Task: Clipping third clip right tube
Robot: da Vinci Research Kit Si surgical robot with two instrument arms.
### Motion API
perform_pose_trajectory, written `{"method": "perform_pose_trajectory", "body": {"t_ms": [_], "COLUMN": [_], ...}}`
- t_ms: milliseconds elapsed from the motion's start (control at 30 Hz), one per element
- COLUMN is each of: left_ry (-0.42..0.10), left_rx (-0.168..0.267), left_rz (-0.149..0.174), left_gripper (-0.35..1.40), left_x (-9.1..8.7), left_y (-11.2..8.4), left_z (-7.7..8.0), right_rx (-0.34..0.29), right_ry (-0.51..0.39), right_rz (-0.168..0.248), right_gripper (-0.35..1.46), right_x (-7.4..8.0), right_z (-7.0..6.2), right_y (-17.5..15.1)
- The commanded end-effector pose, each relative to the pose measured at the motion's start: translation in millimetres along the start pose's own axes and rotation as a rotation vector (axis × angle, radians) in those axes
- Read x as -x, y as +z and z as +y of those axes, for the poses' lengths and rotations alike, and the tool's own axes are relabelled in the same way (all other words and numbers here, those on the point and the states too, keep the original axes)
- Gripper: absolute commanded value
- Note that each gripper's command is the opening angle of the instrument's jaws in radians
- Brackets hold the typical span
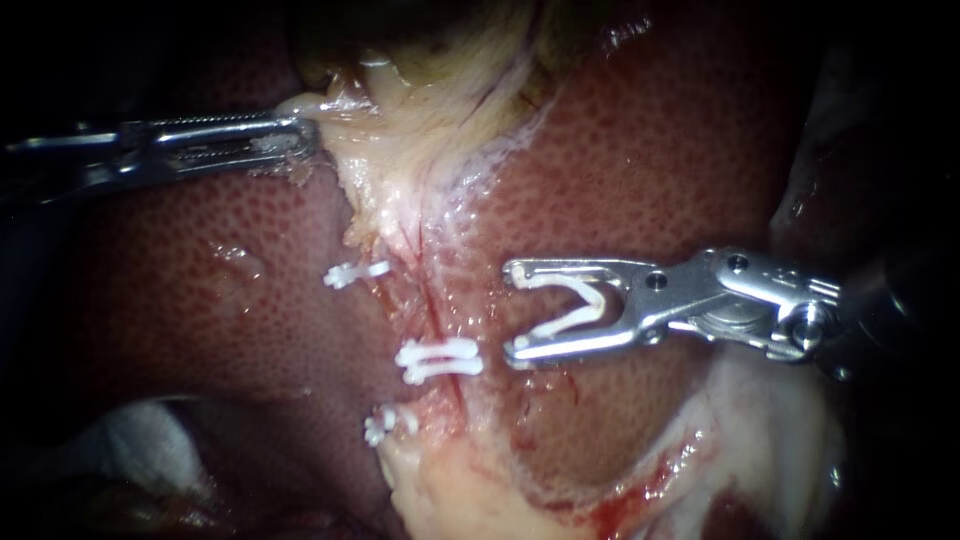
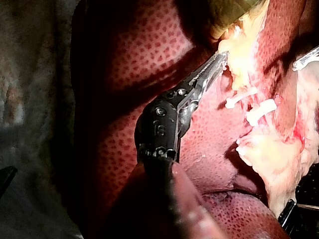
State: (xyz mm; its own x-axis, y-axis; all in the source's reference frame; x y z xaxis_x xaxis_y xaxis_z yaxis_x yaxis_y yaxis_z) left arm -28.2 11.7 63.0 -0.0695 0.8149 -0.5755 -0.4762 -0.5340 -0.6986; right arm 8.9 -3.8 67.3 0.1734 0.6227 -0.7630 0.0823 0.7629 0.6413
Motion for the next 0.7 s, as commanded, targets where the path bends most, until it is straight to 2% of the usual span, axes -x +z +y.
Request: {"method": "perform_pose_trajectory", "body": {"t_ms": [33,400,533,700], "left_ry": [0.0,0.0,0.0,-0.001], "left_rx": [0.0,-0.001,-0.001,-0.003], "left_rz": [0.0,0.0,0.0,0.001], "left_gripper": [-0.35,-0.35,-0.35,-0.35], "left_x": [0.0,0.0,0.0,0.0], "left_y": [0.0,-0.1,-0.1,-0.2], "left_z": [0.0,0.1,0.1,0.4], "right_rx": [0.0,0.001,0.004,0.004], "right_ry": [0.0,-0.002,-0.008,-0.008], "right_rz": [0.0,0.0,-0.001,-0.014], "right_gripper": [0.5,0.5,0.5,0.5], "right_x": [0.0,0.3,1.2,3.2], "right_z": [0.0,0.2,0.7,1.9], "right_y": [0.0,1.0,2.5,5.1]}}
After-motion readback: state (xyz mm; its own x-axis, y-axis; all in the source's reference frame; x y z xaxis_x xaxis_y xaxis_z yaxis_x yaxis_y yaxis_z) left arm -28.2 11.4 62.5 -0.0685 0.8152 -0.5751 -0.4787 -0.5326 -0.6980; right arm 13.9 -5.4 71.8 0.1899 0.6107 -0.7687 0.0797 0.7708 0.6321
